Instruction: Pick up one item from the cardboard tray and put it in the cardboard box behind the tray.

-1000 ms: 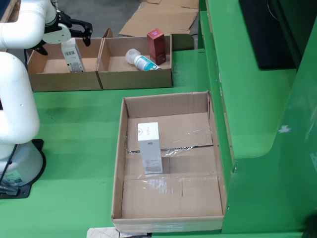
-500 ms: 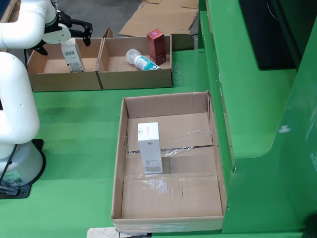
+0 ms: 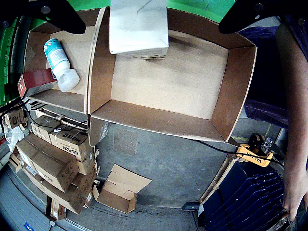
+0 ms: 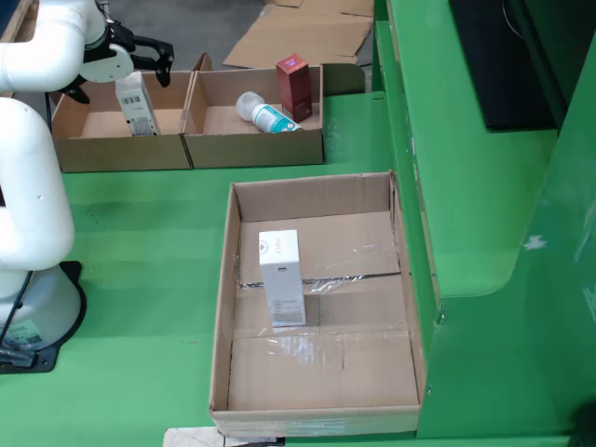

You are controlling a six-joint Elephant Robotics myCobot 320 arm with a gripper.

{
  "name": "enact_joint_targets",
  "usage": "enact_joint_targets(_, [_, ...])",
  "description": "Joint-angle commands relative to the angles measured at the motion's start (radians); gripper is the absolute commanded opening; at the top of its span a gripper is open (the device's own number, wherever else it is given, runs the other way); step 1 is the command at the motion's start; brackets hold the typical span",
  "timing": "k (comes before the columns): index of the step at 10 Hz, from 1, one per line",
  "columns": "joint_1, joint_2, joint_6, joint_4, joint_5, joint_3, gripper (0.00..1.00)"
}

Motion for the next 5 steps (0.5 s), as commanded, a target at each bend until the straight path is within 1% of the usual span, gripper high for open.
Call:
enact_joint_targets(1, [-0.004,0.029,-0.005,0.013,0.004,0.026,1.00])
enact_joint_targets(2, [-0.009,0.018,-0.011,0.020,0.010,0.028,1.00])
enact_joint_targets(3, [-0.010,0.041,-0.009,0.020,0.002,0.015,1.00])
enact_joint_targets(5, [-0.021,0.045,-0.014,-0.076,0.000,0.111,1.00])
